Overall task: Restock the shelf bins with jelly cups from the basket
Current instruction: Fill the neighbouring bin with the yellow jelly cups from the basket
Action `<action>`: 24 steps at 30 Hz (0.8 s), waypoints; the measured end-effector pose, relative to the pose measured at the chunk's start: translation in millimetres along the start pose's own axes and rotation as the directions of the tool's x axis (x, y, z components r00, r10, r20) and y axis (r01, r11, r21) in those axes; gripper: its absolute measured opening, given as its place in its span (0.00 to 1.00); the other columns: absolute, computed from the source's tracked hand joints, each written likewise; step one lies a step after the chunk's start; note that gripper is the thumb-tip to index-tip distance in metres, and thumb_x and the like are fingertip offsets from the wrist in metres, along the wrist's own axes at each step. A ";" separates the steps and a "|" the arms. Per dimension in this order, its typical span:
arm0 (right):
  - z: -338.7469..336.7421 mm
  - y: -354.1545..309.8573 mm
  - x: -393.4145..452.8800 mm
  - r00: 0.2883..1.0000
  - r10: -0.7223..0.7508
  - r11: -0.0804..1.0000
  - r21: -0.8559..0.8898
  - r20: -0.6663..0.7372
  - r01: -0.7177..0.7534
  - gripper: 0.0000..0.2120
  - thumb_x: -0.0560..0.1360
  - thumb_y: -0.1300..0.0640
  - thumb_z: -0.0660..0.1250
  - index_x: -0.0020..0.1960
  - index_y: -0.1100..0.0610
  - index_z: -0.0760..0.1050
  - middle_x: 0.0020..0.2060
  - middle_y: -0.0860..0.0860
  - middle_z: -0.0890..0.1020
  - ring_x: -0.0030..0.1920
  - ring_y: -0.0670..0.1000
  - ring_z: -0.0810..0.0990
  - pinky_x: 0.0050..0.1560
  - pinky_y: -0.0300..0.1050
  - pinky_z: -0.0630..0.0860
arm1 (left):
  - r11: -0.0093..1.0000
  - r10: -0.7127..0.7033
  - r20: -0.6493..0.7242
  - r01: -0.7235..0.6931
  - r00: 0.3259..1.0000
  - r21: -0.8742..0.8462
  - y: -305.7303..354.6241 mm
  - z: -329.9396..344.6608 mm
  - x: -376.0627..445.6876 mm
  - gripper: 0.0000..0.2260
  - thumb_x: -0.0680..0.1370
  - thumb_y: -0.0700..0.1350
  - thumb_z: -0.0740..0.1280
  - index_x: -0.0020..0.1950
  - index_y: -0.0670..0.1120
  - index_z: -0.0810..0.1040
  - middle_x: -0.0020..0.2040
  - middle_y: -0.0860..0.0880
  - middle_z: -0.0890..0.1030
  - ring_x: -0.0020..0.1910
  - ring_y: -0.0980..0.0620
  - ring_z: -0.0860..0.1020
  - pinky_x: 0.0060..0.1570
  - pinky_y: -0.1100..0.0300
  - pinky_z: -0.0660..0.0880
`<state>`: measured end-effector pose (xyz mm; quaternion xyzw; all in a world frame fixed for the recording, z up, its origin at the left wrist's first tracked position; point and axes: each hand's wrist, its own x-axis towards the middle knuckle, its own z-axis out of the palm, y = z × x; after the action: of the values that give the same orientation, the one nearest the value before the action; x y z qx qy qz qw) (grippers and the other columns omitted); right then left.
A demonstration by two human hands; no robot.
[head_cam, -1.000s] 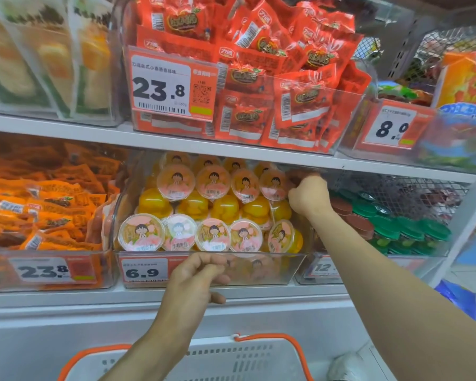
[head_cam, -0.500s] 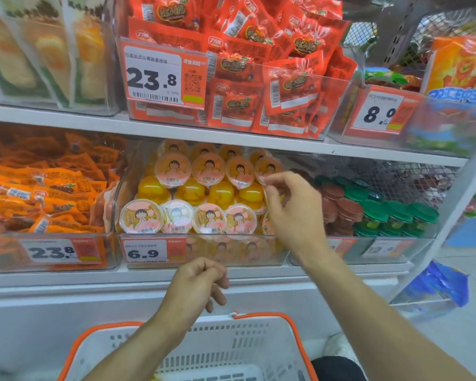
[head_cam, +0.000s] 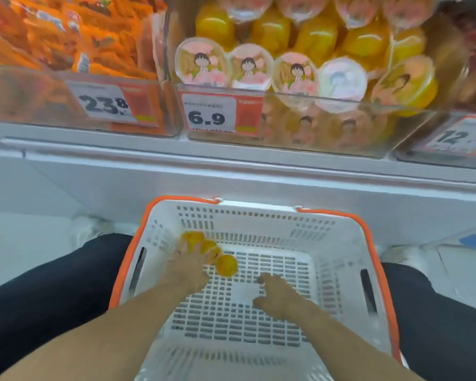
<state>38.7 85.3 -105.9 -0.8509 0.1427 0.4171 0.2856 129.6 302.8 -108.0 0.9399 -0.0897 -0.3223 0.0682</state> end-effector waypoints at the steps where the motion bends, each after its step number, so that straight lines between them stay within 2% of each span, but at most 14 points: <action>1: 4.8 3.1 6.5 1.000 0.015 1.000 -0.026 0.018 -0.015 0.32 0.80 0.51 0.66 0.79 0.55 0.57 0.77 0.56 0.59 0.68 0.58 0.72 0.63 0.50 0.74 | 0.999 0.025 0.022 -0.026 0.999 0.035 -2.2 9.8 3.3 0.36 0.76 0.53 0.65 0.79 0.53 0.50 0.78 0.42 0.53 0.76 0.37 0.58 0.69 0.44 0.68; 3: 12.0 2.2 19.8 0.999 0.022 1.000 -0.006 -0.025 -0.023 0.31 0.79 0.53 0.67 0.78 0.54 0.58 0.76 0.57 0.60 0.67 0.57 0.73 0.64 0.51 0.74 | 1.000 0.009 0.026 -0.009 1.000 0.011 -5.4 28.0 14.1 0.38 0.76 0.55 0.66 0.80 0.56 0.47 0.78 0.40 0.49 0.77 0.35 0.54 0.70 0.43 0.66; 5: 16.1 -7.7 33.8 0.994 -0.021 1.000 0.006 -0.107 0.021 0.30 0.79 0.53 0.66 0.77 0.53 0.60 0.74 0.56 0.62 0.64 0.55 0.76 0.62 0.48 0.75 | 0.998 -0.044 -0.003 0.044 0.999 -0.042 -5.7 40.7 22.2 0.38 0.77 0.55 0.66 0.80 0.57 0.47 0.78 0.38 0.49 0.76 0.33 0.54 0.71 0.43 0.63; 7: 17.9 -23.5 49.1 0.981 -0.058 0.998 0.022 -0.187 0.063 0.28 0.78 0.53 0.67 0.75 0.51 0.62 0.73 0.55 0.64 0.62 0.54 0.77 0.60 0.46 0.73 | 0.998 -0.056 -0.119 0.051 0.991 -0.045 -6.8 52.0 28.7 0.33 0.78 0.53 0.66 0.79 0.58 0.52 0.75 0.38 0.55 0.72 0.35 0.60 0.67 0.44 0.68; 10: 25.8 -47.6 73.1 0.954 -0.112 0.984 0.102 -0.277 0.145 0.25 0.75 0.52 0.71 0.70 0.51 0.68 0.65 0.53 0.69 0.60 0.53 0.76 0.60 0.46 0.73 | 0.997 -0.018 -0.253 0.000 0.967 -0.071 -10.5 64.5 34.2 0.29 0.78 0.49 0.66 0.77 0.58 0.60 0.70 0.40 0.62 0.65 0.39 0.69 0.60 0.47 0.74; 13: 44.0 -56.7 92.4 0.949 -0.098 0.987 0.091 -0.301 0.131 0.26 0.71 0.46 0.72 0.67 0.47 0.70 0.61 0.50 0.71 0.61 0.53 0.74 0.60 0.47 0.75 | 0.992 -0.008 -0.319 -0.032 0.948 -0.122 -6.2 67.7 35.4 0.16 0.80 0.49 0.65 0.68 0.54 0.71 0.63 0.44 0.68 0.58 0.43 0.73 0.54 0.49 0.76; 15: 53.0 -54.9 95.0 0.940 -0.027 0.988 0.132 -0.340 0.076 0.25 0.71 0.45 0.72 0.65 0.48 0.69 0.59 0.51 0.70 0.56 0.55 0.77 0.55 0.50 0.77 | 0.996 -0.010 -0.333 -0.020 0.943 -0.088 1.7 63.2 36.7 0.10 0.82 0.53 0.61 0.60 0.50 0.74 0.59 0.46 0.69 0.54 0.44 0.75 0.50 0.50 0.75; 18: 58.9 -45.9 90.6 0.950 -0.005 0.996 0.080 -0.313 0.032 0.22 0.75 0.46 0.68 0.64 0.52 0.66 0.57 0.53 0.69 0.47 0.56 0.79 0.42 0.47 0.74 | 0.999 0.023 -0.297 -0.036 0.955 -0.036 12.5 53.2 38.3 0.11 0.83 0.53 0.59 0.59 0.48 0.74 0.60 0.48 0.69 0.50 0.47 0.76 0.44 0.54 0.75; 20: 54.8 -40.1 83.3 0.955 0.041 0.984 0.178 -0.295 0.012 0.17 0.75 0.47 0.67 0.59 0.52 0.68 0.51 0.52 0.75 0.40 0.53 0.78 0.37 0.45 0.72 | 0.996 0.042 -0.292 -0.064 0.956 -0.066 14.8 50.4 38.7 0.10 0.83 0.51 0.60 0.57 0.46 0.75 0.60 0.48 0.69 0.49 0.47 0.76 0.44 0.53 0.77; 21: 49.8 -37.6 78.8 0.953 0.112 0.947 0.320 -0.283 -0.016 0.14 0.75 0.47 0.67 0.56 0.52 0.69 0.46 0.52 0.78 0.36 0.51 0.78 0.34 0.45 0.73 | 0.993 0.040 -0.290 -0.070 0.956 -0.094 13.9 50.4 37.1 0.09 0.83 0.50 0.61 0.55 0.46 0.76 0.60 0.49 0.70 0.49 0.47 0.76 0.45 0.53 0.77; 22: 42.2 -35.5 73.4 0.949 0.210 0.858 0.509 -0.236 -0.064 0.13 0.75 0.47 0.66 0.55 0.53 0.71 0.41 0.53 0.81 0.32 0.51 0.78 0.32 0.45 0.74 | 0.989 0.040 -0.289 -0.079 0.957 -0.126 12.6 49.2 33.6 0.08 0.83 0.49 0.62 0.52 0.46 0.76 0.58 0.49 0.72 0.49 0.48 0.76 0.46 0.53 0.77; 24: 26.3 -28.8 60.4 0.944 0.326 0.542 0.828 -0.047 -0.145 0.13 0.79 0.47 0.61 0.53 0.57 0.76 0.37 0.56 0.84 0.28 0.53 0.78 0.27 0.44 0.73 | 0.975 0.038 -0.289 -0.099 0.957 -0.199 8.9 43.2 23.8 0.06 0.81 0.48 0.65 0.47 0.46 0.75 0.54 0.48 0.75 0.48 0.47 0.76 0.47 0.54 0.76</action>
<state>73.0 123.8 -156.0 -0.6329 0.4591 0.2533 0.5697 120.2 286.0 -154.3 0.9601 -0.0769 -0.1894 0.1909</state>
